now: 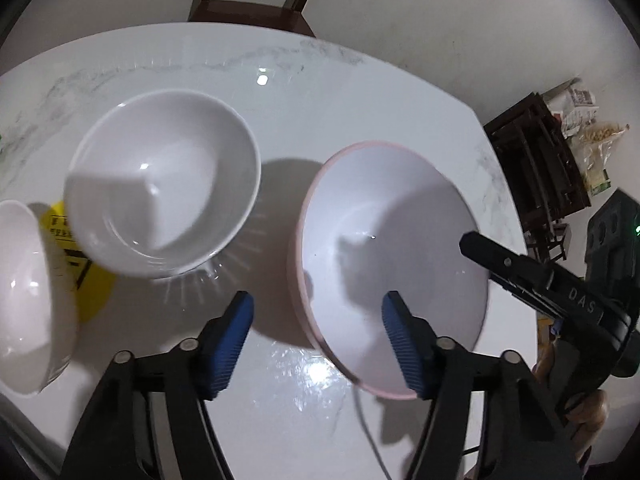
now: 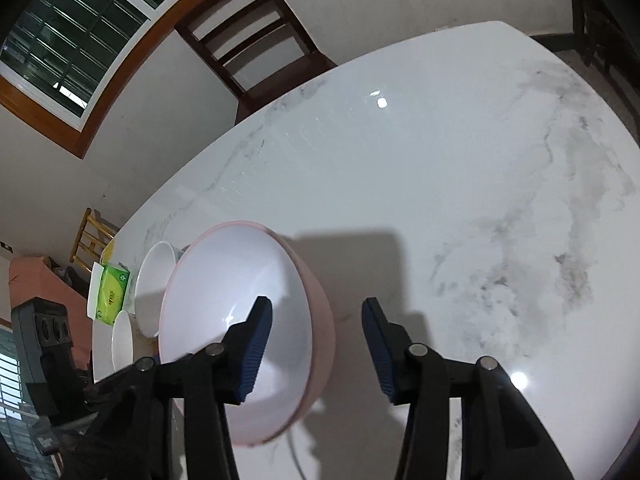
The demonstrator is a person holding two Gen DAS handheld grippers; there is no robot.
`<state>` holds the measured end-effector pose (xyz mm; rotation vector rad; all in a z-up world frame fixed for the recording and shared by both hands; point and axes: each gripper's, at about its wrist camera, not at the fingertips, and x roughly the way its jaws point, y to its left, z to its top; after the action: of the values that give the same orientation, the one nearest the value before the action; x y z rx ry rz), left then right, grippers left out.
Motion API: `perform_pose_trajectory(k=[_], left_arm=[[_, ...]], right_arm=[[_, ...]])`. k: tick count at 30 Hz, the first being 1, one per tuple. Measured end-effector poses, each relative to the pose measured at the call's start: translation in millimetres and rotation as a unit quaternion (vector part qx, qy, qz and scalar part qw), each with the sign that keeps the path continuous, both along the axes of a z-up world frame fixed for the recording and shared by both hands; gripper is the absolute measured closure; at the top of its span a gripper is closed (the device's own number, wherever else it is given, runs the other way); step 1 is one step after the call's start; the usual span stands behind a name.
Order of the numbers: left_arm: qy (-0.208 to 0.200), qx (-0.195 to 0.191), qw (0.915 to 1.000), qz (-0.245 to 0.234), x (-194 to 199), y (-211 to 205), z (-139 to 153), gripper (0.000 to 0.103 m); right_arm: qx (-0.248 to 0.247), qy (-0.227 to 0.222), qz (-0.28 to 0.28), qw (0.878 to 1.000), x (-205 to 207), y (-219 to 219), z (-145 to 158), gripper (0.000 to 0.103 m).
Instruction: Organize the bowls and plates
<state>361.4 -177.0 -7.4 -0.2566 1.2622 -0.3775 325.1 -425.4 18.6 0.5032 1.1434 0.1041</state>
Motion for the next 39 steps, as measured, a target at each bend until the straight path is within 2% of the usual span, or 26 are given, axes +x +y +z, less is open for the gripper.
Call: perform_pose_trajectory(k=[1,2,3,5,7,11,14,17,25,32,39], left_arm=[[0.001,0.006,1.0000,0.001,0.7,-0.7,-3.4,0.054],[0.005,0.004,1.0000,0.000,1.3,-1.8,-7.6,0.062],[0.014,-0.004,0.9999,-0.003,0.7,-3.3,-13.1,0.080],[0.021,0.002,0.9998,0.001,-0.4,-3.9,-19.5,0.082],[0.019,0.023,0.9995,0.002,-5.2,-4.3,-18.8,0.087],[0.005,0.026,0.9997,0.001,-37.9,3.1,-1.4,0.089],[-0.013,0.035,0.9993,-0.004,-75.7,14.7,16.5,0.088],[-0.015,0.040,0.9991,-0.006,-115.2,33.8,25.4,0.087],[0.011,0.047,0.9988,-0.002,-202.0,84.8,15.1,0.089],[0.017,0.046,0.9988,0.010,-230.6,110.9,-1.1,0.089],[0.029,0.045,0.9985,0.011,-230.2,114.1,-13.2,0.088]], right_arm=[[-0.002,0.006,0.001,1.000,2.6,0.8,-3.5,0.077],[-0.005,0.018,0.002,1.000,4.0,2.1,-8.5,0.094],[-0.007,0.018,0.001,1.000,3.9,2.7,-10.5,0.093],[-0.016,0.011,0.010,1.000,-0.3,7.4,-6.7,0.093],[-0.030,0.001,0.028,0.999,-9.8,15.9,-0.8,0.093],[-0.015,-0.010,0.041,0.999,-47.6,22.9,13.1,0.092],[0.006,-0.010,0.053,0.999,-84.9,34.4,19.2,0.092],[0.017,-0.008,0.061,0.998,-124.2,53.3,23.3,0.092],[0.019,0.004,0.088,0.996,-205.8,106.5,16.7,0.091],[0.017,0.018,0.095,0.995,-224.1,125.6,8.3,0.091],[0.011,0.033,0.092,0.995,-224.2,130.2,1.4,0.091]])
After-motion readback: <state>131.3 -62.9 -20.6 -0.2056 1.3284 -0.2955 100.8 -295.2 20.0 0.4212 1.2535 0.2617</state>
